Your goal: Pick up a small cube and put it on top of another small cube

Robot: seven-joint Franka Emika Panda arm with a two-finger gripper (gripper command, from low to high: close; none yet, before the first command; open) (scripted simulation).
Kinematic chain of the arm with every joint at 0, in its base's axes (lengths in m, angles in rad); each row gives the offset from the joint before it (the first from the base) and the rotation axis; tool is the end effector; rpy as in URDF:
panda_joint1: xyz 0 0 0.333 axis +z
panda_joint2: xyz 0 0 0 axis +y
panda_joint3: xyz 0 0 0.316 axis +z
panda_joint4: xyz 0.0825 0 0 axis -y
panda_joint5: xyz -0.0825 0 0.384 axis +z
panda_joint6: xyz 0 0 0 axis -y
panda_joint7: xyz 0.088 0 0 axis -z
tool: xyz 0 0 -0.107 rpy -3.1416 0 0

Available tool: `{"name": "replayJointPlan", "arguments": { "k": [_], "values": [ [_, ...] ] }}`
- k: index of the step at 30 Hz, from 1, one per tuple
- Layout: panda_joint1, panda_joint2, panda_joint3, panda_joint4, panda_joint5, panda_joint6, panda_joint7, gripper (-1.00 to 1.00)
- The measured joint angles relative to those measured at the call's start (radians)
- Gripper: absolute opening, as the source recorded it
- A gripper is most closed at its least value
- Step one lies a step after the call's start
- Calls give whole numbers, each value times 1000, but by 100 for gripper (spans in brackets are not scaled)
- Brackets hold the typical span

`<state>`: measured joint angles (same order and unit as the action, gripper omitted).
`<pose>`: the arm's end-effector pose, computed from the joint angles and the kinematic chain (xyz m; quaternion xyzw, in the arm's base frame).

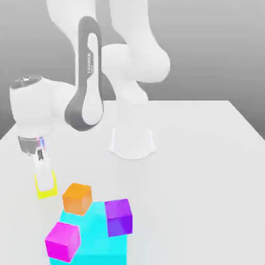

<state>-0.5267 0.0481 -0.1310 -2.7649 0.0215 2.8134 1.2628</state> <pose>0.3057 -0.2384 0.2010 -0.5650 0.8251 -0.0003 0.0004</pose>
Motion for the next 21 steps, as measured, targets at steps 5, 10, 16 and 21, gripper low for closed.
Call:
{"name": "replayJointPlan", "arguments": {
  "k": [5,10,16,21],
  "values": [
    [91,6,47,167,-11,-161,48,-100],
    [184,25,93,348,-14,-322,94,-100],
    [268,82,133,511,-17,-428,139,-100],
    [269,142,133,501,-18,-358,141,100]
  ]
}}
